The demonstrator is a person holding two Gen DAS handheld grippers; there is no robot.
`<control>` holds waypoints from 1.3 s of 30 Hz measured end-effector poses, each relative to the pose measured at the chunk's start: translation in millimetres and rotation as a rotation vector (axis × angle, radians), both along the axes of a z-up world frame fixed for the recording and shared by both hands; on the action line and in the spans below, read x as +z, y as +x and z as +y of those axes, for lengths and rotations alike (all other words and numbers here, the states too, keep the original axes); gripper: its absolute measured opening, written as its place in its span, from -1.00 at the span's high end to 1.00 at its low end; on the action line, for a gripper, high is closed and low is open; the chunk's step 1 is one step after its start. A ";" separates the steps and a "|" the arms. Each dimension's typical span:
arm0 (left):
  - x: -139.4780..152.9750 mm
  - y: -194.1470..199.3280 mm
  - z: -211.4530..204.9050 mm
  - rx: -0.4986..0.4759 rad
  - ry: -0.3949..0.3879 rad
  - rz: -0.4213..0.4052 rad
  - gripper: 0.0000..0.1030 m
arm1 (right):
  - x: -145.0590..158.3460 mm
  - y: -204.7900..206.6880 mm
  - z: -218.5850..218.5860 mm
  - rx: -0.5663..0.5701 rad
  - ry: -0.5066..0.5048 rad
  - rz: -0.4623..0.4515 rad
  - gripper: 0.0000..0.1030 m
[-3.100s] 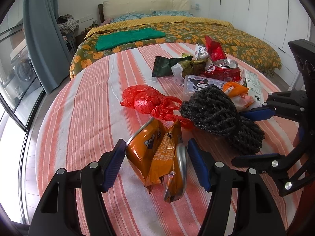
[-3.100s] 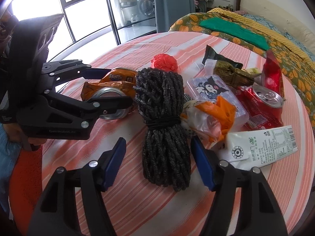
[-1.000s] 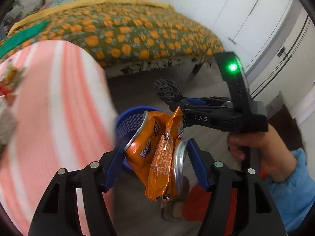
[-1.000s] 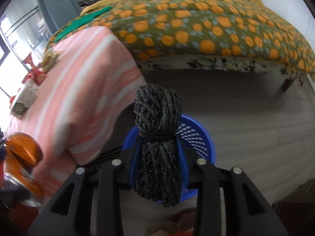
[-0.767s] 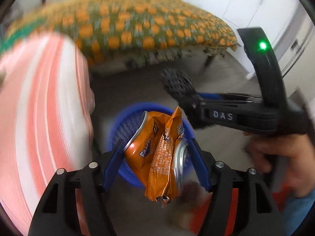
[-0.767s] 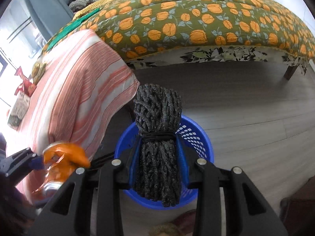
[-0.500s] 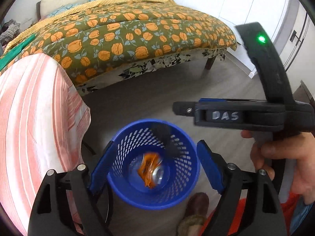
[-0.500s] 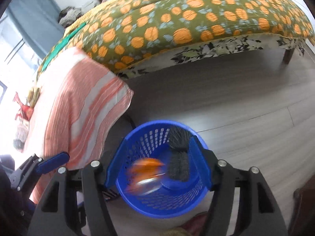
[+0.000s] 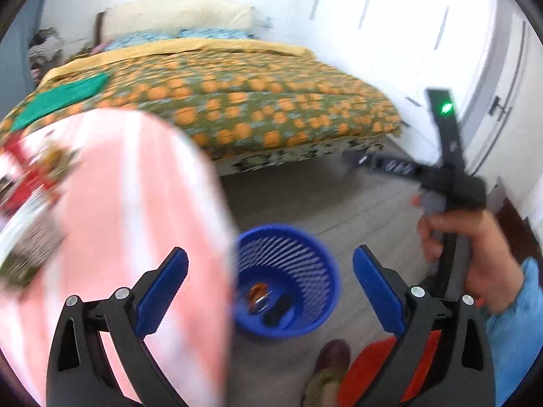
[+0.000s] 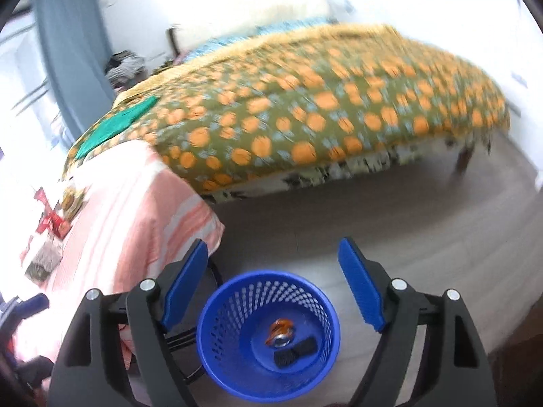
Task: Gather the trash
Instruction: 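Move both tools back over the table, then grasp the green-and-white milk carton with the right tool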
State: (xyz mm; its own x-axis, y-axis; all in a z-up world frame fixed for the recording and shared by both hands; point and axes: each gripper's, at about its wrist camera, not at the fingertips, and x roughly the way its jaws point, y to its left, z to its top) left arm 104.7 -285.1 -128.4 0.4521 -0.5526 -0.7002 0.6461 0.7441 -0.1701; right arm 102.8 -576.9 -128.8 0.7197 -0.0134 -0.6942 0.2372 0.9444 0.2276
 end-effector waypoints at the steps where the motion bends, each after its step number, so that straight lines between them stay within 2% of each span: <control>1: -1.9 -1.0 13.8 0.019 0.016 -0.002 -0.88 | 4.7 -0.7 16.1 0.021 -0.034 -0.020 -0.58; 3: -7.7 -1.6 46.7 0.074 0.061 -0.008 -0.88 | 12.3 -2.3 46.4 0.072 -0.088 -0.051 -0.58; 6: -13.2 -0.5 100.0 0.162 0.093 -0.006 -0.89 | 19.5 -2.5 92.3 0.151 -0.150 -0.080 -0.81; 8: -14.6 2.7 134.1 0.235 0.109 -0.019 -0.89 | 22.0 -3.3 128.6 0.199 -0.187 -0.102 -0.81; 15: -24.8 24.8 222.7 0.442 0.247 -0.027 -0.89 | 13.9 -12.2 242.9 0.373 -0.142 -0.085 -0.81; 20: -32.5 31.4 263.7 0.534 0.291 -0.008 -0.89 | 3.1 -14.0 299.5 0.411 -0.137 -0.049 -0.81; 22: -34.5 31.2 275.9 0.558 0.287 0.002 -0.89 | 1.8 -2.3 315.1 0.419 -0.119 -0.014 -0.81; 24: -33.3 33.5 283.0 0.572 0.250 0.020 -0.89 | 6.4 8.4 330.2 0.415 -0.108 -0.003 -0.81; 33: -39.3 37.2 296.9 0.598 0.210 0.072 -0.89 | 42.7 91.5 381.5 0.305 -0.121 -0.018 -0.81; 36: -39.3 37.7 296.5 0.598 0.208 0.073 -0.89 | 39.7 118.8 397.6 0.270 -0.168 0.013 -0.81; 39: -39.1 36.5 297.0 0.599 0.201 0.075 -0.89 | 25.2 127.3 406.0 0.285 -0.231 0.071 -0.81</control>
